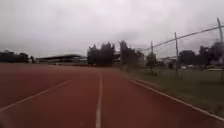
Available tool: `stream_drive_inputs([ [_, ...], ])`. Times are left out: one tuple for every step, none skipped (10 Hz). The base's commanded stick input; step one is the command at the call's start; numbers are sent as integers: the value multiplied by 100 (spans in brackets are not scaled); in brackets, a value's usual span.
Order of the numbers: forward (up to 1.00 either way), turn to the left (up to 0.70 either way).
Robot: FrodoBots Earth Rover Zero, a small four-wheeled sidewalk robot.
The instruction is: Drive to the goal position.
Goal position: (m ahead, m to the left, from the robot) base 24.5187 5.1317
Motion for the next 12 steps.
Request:
stream_drive_inputs([
  [70, 35],
  [70, 18],
  [70, 0],
  [70, 0],
  [70, 0],
  [70, 0],
  [70, 0],
  [70, 0],
  [70, 0],
  [70, 0],
  [70, 0],
  [70, 0],
])
